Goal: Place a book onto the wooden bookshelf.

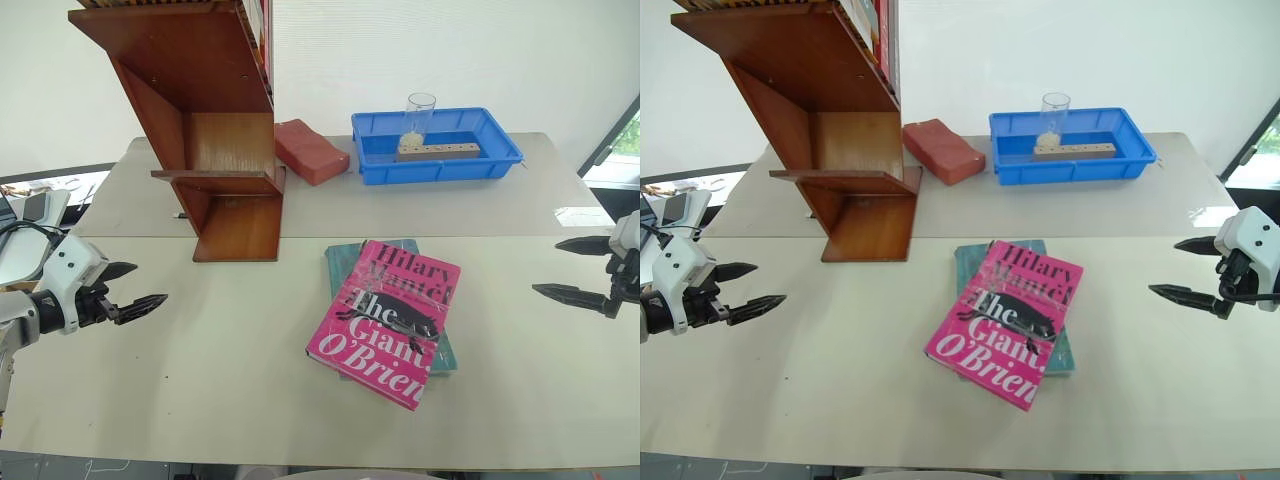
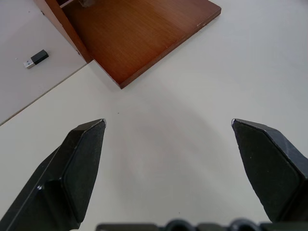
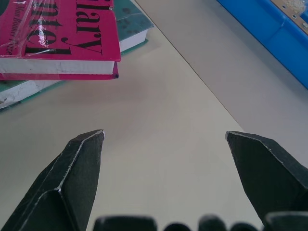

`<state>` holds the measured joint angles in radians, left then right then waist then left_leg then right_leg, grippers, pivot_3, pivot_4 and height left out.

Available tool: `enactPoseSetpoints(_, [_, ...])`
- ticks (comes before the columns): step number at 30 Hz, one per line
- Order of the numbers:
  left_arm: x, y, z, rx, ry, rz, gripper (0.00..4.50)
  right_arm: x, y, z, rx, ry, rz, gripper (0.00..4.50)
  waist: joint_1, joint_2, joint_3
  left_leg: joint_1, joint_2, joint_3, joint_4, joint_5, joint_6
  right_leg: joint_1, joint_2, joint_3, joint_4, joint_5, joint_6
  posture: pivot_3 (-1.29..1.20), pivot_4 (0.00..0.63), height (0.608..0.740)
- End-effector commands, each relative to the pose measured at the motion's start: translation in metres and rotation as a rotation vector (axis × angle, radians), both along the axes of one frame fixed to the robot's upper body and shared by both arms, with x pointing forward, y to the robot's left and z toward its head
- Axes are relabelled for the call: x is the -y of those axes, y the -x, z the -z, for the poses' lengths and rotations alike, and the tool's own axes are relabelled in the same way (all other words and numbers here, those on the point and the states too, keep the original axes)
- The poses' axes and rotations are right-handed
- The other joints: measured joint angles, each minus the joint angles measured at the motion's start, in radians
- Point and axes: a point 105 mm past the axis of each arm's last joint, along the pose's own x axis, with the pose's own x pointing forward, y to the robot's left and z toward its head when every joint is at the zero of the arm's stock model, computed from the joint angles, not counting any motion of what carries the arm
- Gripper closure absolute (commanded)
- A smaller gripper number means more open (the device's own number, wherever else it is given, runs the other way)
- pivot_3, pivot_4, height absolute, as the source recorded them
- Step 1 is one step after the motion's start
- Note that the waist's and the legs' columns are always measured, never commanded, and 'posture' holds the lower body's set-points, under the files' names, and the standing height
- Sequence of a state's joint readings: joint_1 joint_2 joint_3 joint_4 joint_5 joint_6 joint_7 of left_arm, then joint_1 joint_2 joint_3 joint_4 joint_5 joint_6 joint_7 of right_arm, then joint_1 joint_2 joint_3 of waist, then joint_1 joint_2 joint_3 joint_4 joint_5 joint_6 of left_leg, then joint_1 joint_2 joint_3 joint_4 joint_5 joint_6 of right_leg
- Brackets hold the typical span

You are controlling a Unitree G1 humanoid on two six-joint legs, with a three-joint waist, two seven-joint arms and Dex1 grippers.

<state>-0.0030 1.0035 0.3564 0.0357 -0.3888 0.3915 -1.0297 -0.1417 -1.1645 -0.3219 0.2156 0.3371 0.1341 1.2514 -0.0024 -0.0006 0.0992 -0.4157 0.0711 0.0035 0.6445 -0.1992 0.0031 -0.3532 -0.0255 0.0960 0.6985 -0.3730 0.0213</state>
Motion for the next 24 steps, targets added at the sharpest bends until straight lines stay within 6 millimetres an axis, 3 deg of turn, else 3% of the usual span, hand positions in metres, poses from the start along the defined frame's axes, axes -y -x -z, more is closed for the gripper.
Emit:
enactPoseSetpoints(1, [-0.002,-0.002,-0.011,0.029,0.002,-0.005,0.0,-0.002,-0.001,-0.011,0.044,0.002,-0.01,0.04,0.0,0.0,0.0,0.0,0.0,0.0,0.0,0.0,0.0,0.0,0.0,0.0,0.0,0.0,0.0,0.0,0.15,0.649])
enactPoseSetpoints(11, [-0.015,-0.005,-0.015,0.024,0.019,-0.021,0.0,-0.006,-0.004,-0.013,0.053,-0.006,-0.005,0.04,0.0,0.0,0.0,0.0,0.0,0.0,0.0,0.0,0.0,0.0,0.0,0.0,0.0,0.0,0.0,0.0,0.15,0.649])
enactPoseSetpoints(21, [-0.007,-0.001,-0.011,-0.037,0.037,0.024,0.0,-0.004,-0.012,-0.012,0.067,0.017,0.066,0.04,-0.001,0.0,0.0,0.0,0.0,0.0,0.0,0.0,0.0,0.0,0.0,0.0,0.0,0.0,0.0,0.0,0.15,0.649])
enactPoseSetpoints(24, [0.005,-0.004,-0.016,-0.048,0.11,0.048,0.0,-0.008,-0.011,-0.013,0.058,0.008,0.054,0.04,0.001,0.0,0.0,0.0,0.0,0.0,0.0,0.0,0.0,0.0,0.0,0.0,0.0,0.0,0.0,0.0,0.15,0.649])
